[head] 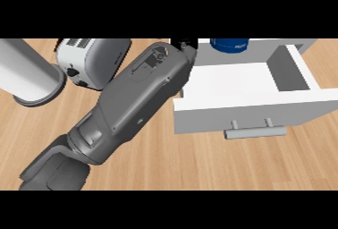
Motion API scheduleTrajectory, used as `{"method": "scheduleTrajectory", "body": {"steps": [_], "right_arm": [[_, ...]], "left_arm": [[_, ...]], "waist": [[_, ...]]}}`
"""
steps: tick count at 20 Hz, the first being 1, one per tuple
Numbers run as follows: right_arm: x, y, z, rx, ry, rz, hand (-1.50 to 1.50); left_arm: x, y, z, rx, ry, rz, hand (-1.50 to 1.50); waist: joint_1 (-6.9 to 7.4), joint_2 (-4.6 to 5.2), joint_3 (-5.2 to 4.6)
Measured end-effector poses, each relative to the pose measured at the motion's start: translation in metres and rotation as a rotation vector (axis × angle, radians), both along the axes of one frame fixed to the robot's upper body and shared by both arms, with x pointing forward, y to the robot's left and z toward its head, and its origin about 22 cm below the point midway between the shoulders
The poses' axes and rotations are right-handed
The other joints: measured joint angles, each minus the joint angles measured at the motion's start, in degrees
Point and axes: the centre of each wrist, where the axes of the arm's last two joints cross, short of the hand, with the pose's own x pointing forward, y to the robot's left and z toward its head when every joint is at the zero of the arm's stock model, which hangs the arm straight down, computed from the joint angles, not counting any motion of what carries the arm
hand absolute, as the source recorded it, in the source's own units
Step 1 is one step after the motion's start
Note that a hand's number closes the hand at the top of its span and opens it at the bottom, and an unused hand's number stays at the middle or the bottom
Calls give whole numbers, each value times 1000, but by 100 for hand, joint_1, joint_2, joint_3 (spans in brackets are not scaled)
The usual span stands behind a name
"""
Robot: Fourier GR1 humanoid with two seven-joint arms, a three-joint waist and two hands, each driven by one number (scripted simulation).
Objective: Pick up the can, place it into the drawer and close the drawer
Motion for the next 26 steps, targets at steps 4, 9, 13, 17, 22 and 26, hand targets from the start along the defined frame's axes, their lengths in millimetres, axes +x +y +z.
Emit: {"method": "scheduleTrajectory", "body": {"steps": [4,9,13,17,22,26], "right_arm": [[2,2,3,0,-4,-1,-150],[5,6,5,2,-9,3,-150],[11,3,4,3,-4,8,-150],[11,4,7,-3,-10,22,-150],[15,5,9,-3,-9,21,-150],[15,5,8,-5,-9,25,-150]], "left_arm": [[4,-1,-2,13,22,9,150],[5,-1,-16,65,33,39,-150],[7,-1,-22,83,44,65,-150],[6,1,-31,90,48,106,-150],[7,1,-35,93,54,127,-150],[7,3,-39,84,51,143,-150]], "waist": [[-22,15,1],[-68,28,2],[-100,39,4],[-170,51,4],[-153,55,3],[-171,58,3]]}}
